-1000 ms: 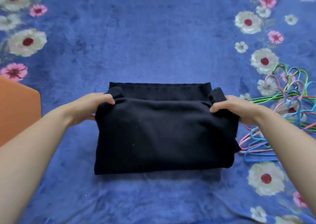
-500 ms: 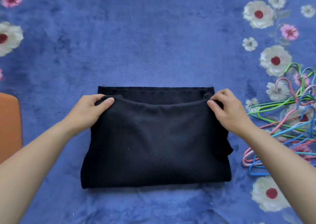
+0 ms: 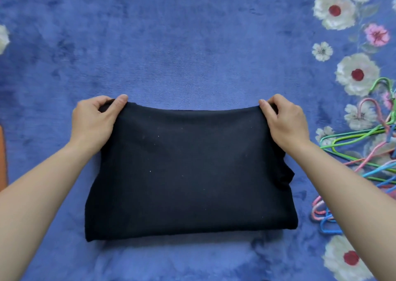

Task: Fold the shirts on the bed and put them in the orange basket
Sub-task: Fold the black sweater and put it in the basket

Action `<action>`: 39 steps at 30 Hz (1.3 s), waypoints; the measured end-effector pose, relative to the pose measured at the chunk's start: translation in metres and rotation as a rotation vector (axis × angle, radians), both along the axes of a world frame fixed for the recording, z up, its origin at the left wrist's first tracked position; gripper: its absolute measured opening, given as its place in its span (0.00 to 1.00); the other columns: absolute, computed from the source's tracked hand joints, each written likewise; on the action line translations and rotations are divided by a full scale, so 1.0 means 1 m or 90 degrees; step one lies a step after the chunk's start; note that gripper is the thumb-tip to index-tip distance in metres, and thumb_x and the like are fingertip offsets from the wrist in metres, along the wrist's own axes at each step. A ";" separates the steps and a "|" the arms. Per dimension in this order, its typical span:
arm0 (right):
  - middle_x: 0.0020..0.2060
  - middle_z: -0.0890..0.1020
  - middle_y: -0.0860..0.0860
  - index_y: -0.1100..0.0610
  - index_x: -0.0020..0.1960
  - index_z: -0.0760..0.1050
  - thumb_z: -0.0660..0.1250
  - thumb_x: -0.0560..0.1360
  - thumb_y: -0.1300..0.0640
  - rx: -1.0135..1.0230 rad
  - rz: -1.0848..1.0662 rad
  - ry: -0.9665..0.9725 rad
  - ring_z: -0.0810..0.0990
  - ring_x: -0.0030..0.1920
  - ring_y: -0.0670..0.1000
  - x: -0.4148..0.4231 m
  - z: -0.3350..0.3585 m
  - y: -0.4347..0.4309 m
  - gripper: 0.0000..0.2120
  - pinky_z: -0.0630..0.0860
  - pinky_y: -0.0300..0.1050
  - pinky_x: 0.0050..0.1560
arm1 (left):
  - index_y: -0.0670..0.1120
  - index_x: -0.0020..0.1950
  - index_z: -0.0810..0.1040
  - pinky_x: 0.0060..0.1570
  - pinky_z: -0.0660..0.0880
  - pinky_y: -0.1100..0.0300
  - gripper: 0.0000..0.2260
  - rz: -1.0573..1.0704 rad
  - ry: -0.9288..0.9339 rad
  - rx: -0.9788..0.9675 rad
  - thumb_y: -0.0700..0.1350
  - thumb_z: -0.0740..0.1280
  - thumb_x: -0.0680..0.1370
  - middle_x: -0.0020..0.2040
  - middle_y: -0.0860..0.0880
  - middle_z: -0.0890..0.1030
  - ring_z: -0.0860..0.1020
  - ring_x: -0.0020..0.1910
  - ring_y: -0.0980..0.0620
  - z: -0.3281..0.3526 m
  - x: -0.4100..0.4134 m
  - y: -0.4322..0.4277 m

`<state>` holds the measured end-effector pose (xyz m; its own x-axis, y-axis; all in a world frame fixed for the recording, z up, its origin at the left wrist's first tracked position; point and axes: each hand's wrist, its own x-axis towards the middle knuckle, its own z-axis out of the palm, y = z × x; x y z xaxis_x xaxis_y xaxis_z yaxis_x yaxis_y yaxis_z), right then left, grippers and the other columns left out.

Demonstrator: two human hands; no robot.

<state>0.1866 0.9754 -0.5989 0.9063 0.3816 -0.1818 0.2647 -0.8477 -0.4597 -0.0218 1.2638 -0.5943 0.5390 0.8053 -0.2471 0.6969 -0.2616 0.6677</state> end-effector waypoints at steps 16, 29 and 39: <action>0.77 0.53 0.53 0.41 0.76 0.53 0.46 0.76 0.37 -0.225 0.294 -0.137 0.44 0.77 0.59 -0.064 -0.038 -0.016 0.29 0.32 0.49 0.72 | 0.55 0.78 0.49 0.72 0.40 0.41 0.35 -0.339 0.318 0.287 0.68 0.45 0.74 0.79 0.45 0.42 0.39 0.76 0.41 -0.040 -0.037 -0.046; 0.76 0.58 0.56 0.49 0.77 0.54 0.53 0.76 0.43 -0.213 0.376 -0.091 0.52 0.76 0.56 -0.138 -0.019 -0.119 0.30 0.46 0.50 0.74 | 0.49 0.78 0.53 0.72 0.39 0.49 0.33 -0.393 0.212 0.193 0.64 0.50 0.76 0.78 0.42 0.45 0.40 0.77 0.46 -0.020 -0.064 -0.195; 0.51 0.78 0.53 0.57 0.61 0.69 0.70 0.73 0.47 0.036 -0.201 0.299 0.76 0.51 0.52 -0.072 0.020 -0.083 0.23 0.65 0.42 0.45 | 0.43 0.77 0.54 0.72 0.47 0.50 0.29 -0.402 0.185 0.223 0.58 0.45 0.81 0.77 0.41 0.53 0.50 0.76 0.44 -0.011 -0.059 -0.237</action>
<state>0.1149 0.8924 -0.5788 0.8048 0.1260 -0.5800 -0.2413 -0.8233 -0.5137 -0.0806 1.0270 -0.6056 0.8737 0.4250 -0.2367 0.4807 -0.8291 0.2856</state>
